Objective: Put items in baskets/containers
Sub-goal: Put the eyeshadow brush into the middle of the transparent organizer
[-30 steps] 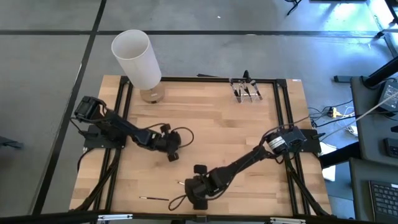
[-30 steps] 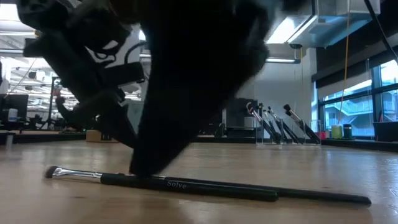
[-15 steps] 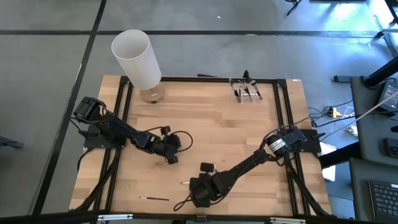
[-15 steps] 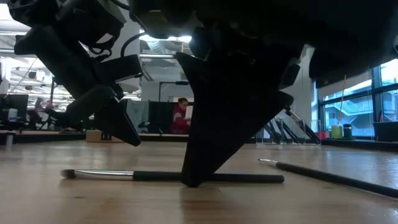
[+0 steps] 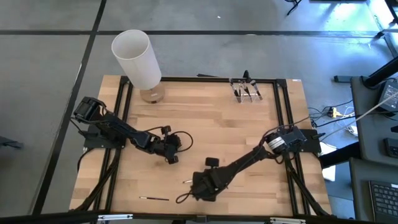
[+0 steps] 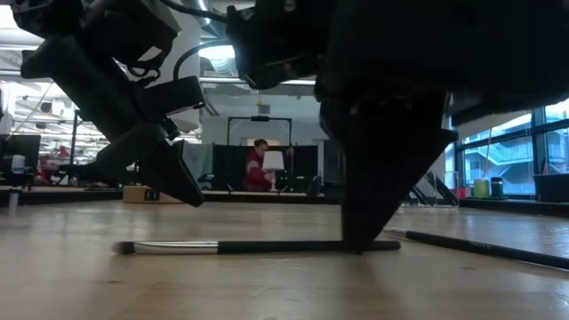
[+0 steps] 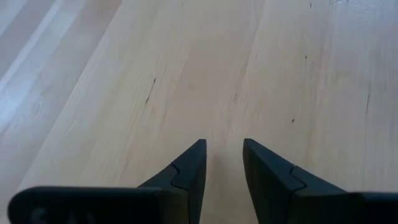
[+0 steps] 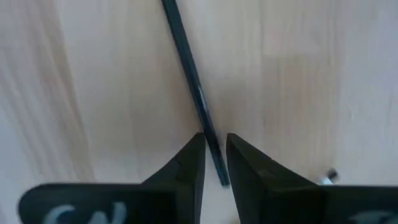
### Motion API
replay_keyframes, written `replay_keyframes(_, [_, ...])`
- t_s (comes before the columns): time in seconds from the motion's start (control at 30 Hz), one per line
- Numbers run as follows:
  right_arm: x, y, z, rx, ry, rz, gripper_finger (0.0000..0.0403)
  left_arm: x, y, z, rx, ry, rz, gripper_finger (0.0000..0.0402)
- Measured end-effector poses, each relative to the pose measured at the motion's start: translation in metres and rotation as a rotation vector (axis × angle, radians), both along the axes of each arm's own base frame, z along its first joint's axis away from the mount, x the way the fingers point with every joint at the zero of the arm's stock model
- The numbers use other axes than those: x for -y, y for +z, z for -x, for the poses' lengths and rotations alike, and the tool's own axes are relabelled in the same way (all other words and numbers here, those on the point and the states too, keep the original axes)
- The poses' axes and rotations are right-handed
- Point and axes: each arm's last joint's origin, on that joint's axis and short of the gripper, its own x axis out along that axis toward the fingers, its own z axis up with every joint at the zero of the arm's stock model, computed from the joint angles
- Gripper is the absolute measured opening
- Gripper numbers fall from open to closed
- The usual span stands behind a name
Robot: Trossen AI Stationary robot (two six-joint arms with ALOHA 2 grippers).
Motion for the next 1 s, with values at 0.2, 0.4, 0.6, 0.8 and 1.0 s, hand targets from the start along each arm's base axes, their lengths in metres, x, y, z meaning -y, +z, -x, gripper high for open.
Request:
replay_keyframes(0.2, [0.010,0.041,0.006,-0.059,-0.141,0.029,0.0067,0.000,-0.001,0.001,-0.006,0.009,0.019,0.0102])
replay_keyframes(0.4, [0.029,0.031,0.014,-0.154,-0.454,0.072,0.0067,0.003,-0.001,0.002,-0.014,-0.002,0.046,0.0102])
replay_keyframes(0.6, [0.043,0.006,0.012,-0.215,-0.483,0.011,0.0096,0.008,-0.001,0.003,-0.014,-0.018,0.047,0.0102])
replay_keyframes(0.8, [0.057,-0.002,0.001,-0.209,-0.453,-0.084,0.0164,0.007,-0.001,0.003,-0.014,-0.016,0.037,0.0102])
replay_keyframes(1.0, [0.064,-0.002,-0.002,-0.236,-0.443,-0.111,0.0201,0.007,-0.001,0.003,-0.017,-0.015,0.034,0.0102])
